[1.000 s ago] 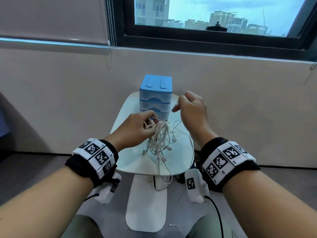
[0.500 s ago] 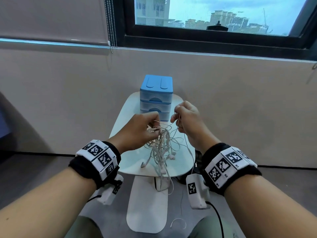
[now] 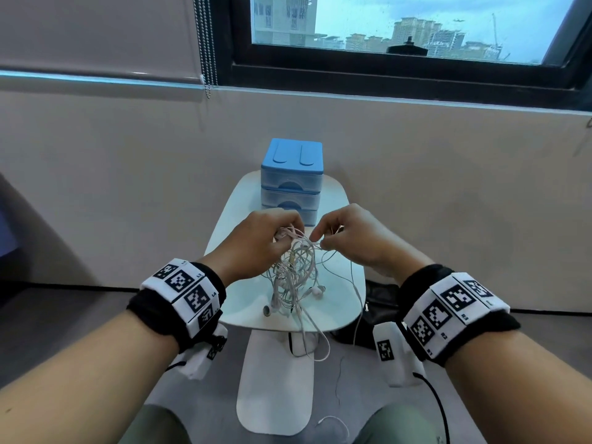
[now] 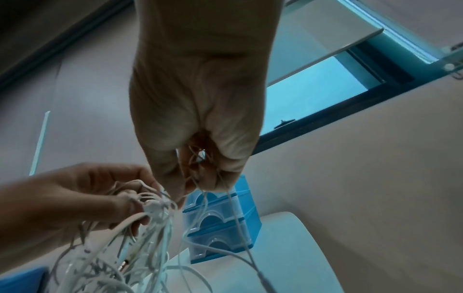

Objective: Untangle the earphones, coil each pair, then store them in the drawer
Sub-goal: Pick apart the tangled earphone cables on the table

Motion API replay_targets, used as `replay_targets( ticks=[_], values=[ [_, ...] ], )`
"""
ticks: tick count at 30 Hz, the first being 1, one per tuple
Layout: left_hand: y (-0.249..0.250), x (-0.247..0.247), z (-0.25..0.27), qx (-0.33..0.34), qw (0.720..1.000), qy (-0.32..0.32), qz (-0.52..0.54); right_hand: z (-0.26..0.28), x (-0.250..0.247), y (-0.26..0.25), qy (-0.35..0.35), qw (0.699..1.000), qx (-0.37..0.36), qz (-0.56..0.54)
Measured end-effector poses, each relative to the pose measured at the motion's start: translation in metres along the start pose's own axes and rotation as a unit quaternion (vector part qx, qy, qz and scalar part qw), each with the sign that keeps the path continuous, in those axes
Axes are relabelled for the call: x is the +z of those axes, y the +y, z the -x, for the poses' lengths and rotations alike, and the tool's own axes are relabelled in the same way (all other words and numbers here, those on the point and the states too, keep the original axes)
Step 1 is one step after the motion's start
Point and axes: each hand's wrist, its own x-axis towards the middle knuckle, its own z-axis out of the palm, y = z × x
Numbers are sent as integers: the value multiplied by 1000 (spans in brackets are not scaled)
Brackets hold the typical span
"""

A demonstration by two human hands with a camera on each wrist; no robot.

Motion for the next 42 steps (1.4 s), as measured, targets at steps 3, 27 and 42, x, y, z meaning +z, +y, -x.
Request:
replay_targets(
  ticks=[3,27,42],
  values=[
    [6,3,-1,-3,1000,-13,-14,1,1,-4,-9,993,-22,112],
    [9,-1,-4,-93,993,-23,-63,-3,16,3,59,998,-17,9],
    [-27,-20,-12,-227,964,-138,-3,-9,-21,3,109,978,-3,-176]
  ],
)
